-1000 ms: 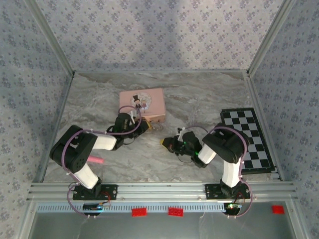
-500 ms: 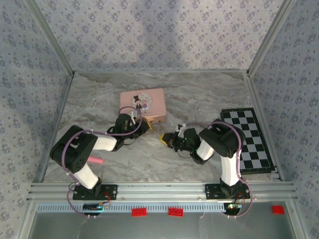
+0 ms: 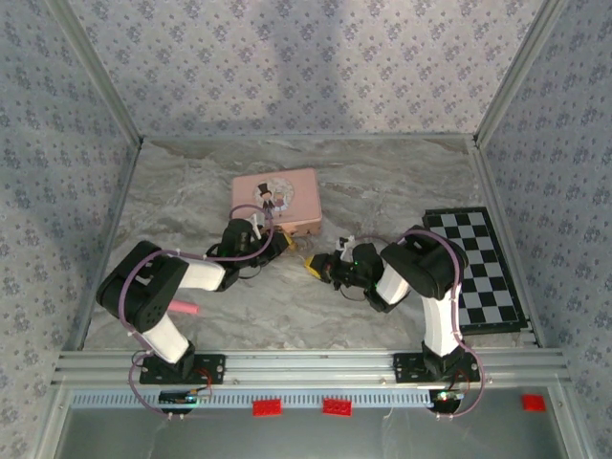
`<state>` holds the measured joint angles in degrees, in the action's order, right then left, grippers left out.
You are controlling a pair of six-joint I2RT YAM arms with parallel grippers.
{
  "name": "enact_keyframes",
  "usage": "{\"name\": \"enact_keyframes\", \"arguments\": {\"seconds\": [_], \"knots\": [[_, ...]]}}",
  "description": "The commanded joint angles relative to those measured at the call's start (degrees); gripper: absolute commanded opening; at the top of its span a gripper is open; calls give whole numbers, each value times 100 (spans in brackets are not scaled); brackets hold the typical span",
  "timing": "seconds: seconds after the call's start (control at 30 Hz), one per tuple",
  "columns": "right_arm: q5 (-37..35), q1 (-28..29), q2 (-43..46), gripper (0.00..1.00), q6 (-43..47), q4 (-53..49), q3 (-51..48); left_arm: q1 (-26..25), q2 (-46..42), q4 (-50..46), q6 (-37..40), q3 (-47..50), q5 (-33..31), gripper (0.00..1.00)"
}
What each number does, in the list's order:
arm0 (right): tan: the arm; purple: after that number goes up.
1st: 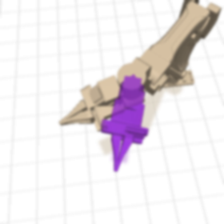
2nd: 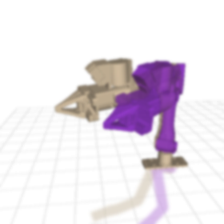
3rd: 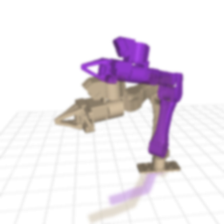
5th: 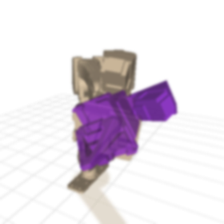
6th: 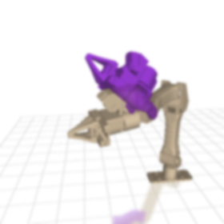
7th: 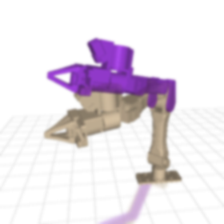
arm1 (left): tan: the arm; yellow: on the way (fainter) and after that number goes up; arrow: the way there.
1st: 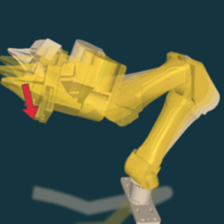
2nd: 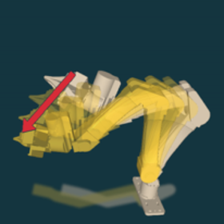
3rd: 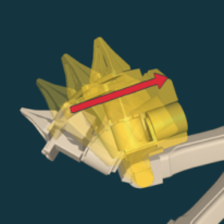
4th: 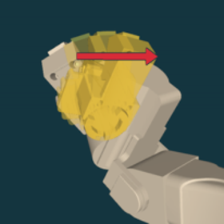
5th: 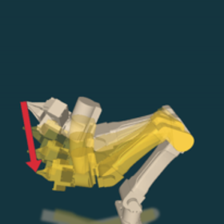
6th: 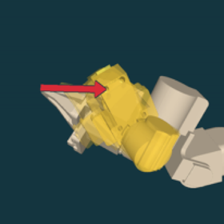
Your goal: Unlock the padlock with the key
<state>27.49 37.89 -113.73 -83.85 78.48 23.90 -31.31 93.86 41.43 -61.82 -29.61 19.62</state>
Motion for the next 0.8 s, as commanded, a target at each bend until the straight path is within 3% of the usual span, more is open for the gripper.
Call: {"name": "enact_keyframes", "arguments": {"seconds": [0.0, 0.77], "knots": [[155, -52, -35, 0, -45, 128, 69, -137, 40, 436, -457, 16, 745, 0], [297, -168, -96, 0, -99, 135, 212, -252, 114, 489, -489, -28, 719, 0]]}}
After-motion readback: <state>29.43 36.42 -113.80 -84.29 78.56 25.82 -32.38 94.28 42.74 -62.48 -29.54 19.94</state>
